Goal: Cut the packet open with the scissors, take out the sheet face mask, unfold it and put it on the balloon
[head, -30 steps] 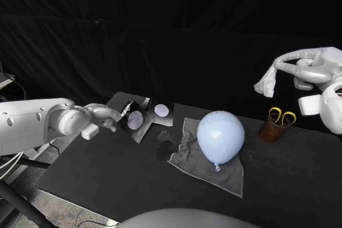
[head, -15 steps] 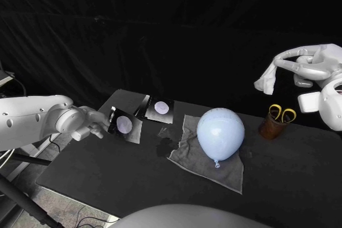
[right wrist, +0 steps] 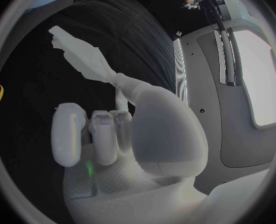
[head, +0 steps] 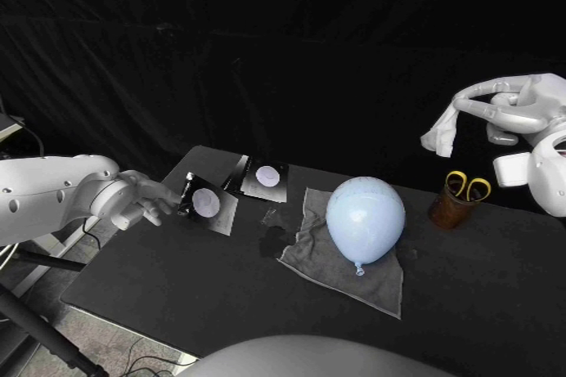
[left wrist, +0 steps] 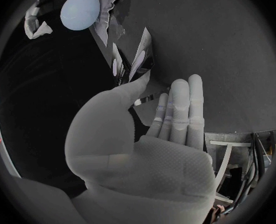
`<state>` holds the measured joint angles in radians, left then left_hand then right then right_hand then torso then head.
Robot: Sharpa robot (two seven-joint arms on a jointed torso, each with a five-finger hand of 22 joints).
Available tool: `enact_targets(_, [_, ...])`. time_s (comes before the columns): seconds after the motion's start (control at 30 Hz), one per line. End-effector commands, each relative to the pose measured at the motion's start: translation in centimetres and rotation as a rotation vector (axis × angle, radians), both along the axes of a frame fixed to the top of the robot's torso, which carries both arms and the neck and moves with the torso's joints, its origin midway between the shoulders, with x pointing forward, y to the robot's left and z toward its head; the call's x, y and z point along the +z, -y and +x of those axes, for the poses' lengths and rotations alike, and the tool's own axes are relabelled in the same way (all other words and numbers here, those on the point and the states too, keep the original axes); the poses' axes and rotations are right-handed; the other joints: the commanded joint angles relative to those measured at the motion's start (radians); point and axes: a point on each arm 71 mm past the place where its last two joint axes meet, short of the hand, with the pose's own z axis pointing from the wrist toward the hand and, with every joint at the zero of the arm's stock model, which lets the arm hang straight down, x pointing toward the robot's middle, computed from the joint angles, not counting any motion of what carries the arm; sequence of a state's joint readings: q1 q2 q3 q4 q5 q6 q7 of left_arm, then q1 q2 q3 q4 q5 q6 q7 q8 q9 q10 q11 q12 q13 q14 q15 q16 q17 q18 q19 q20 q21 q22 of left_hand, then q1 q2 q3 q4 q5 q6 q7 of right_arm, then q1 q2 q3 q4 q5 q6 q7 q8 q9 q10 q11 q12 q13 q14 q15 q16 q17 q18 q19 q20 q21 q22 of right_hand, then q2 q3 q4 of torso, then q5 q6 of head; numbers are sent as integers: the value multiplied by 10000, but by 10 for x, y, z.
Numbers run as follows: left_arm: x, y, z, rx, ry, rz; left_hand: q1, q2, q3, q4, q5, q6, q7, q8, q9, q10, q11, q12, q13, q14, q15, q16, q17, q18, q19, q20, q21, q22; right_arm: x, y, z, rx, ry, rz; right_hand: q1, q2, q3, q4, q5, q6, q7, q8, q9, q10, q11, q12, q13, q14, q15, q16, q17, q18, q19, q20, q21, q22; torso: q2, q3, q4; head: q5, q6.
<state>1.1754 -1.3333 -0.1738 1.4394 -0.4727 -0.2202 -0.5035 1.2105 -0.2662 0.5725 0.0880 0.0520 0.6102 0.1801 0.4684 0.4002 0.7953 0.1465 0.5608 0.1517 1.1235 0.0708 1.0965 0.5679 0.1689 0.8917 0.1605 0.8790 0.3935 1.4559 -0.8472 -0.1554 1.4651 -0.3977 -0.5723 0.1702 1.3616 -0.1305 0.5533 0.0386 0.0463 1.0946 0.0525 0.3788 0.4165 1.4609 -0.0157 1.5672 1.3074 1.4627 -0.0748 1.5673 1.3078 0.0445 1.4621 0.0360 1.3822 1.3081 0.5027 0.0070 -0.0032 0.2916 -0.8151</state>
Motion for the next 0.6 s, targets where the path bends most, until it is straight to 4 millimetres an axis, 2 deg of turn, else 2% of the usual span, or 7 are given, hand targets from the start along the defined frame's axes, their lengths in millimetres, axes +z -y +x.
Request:
enact_targets(0.03, [11,-6,8,-193,1576,1086,585,129,-1497,418,-72,-581,432,577,173,-536,119,283,-11,-247,110,76,-181,131,35,140,-261,-179,0,-1,0,180,15,-84,-75,48,52,-31,26,44,65,33,11,1099,1,36,2634,1081,-1,35,2630,-78,424,-34,-29,2138,9,-5,0,-30,-5])
enact_targets(0.07, [14,-8,9,-215,1825,1228,709,152,-1701,500,-27,-645,447,666,195,-583,122,343,-6,-267,124,105,-204,134,45,151,-284,-197,0,-1,0,182,8,-85,-75,48,52,-31,26,44,65,33,11,1099,1,36,2634,1081,-1,35,2630,-78,424,-34,-29,2138,8,-3,6,-32,-16])
enact_targets(0.1, [16,-9,10,-230,2067,1352,1213,318,-2475,957,7,-907,493,1091,296,-743,113,649,23,-342,170,243,-314,148,96,195,-377,-272,0,0,0,185,0,-87,-75,48,52,-31,26,44,65,33,11,1099,1,36,2634,1081,-1,35,2630,-78,424,-34,-29,2138,13,-4,10,-39,-13])
enact_targets(0.13, [18,-11,11,-238,2251,1440,1630,338,-2614,1212,-2,-1101,509,1315,311,-956,197,774,1,-444,183,293,-411,128,100,211,-430,-314,-1,0,0,185,-6,-88,-75,48,52,-31,26,44,65,33,11,1099,1,36,2634,1081,-1,35,2630,-78,424,-34,-29,2138,13,-4,10,-39,-13])
enact_targets(0.23, [24,-16,13,-238,2733,1671,2109,274,-2700,1455,-10,-1279,544,1580,305,-1140,219,966,-20,-531,212,397,-522,137,100,230,-468,-347,-1,-1,0,194,-36,-94,-75,48,52,-31,26,44,65,33,11,1099,1,36,2634,1081,-1,35,2630,-78,424,-34,-29,2138,13,-7,16,-54,-3])
enact_targets(0.5, [39,-36,19,-119,3473,2089,2845,211,-2621,1670,-18,-1536,617,1955,229,-1536,295,1275,-63,-762,275,575,-719,133,19,283,-480,-360,-4,-2,0,242,-128,-106,-75,48,52,-31,26,44,65,33,11,1099,1,36,2634,1081,-1,35,2630,-78,424,-34,-29,2138,-4,-5,-4,-80,16])
enact_targets(0.6, [43,-39,21,-134,3687,2157,3068,259,-2412,1666,-18,-1537,624,2080,197,-1582,299,1399,-70,-809,272,633,-788,138,9,282,-437,-338,-5,-2,0,247,-156,-114,-75,48,52,-31,26,44,65,33,11,1099,1,36,2634,1081,-1,35,2630,-78,424,-34,-29,2138,-3,-18,-10,-149,48])
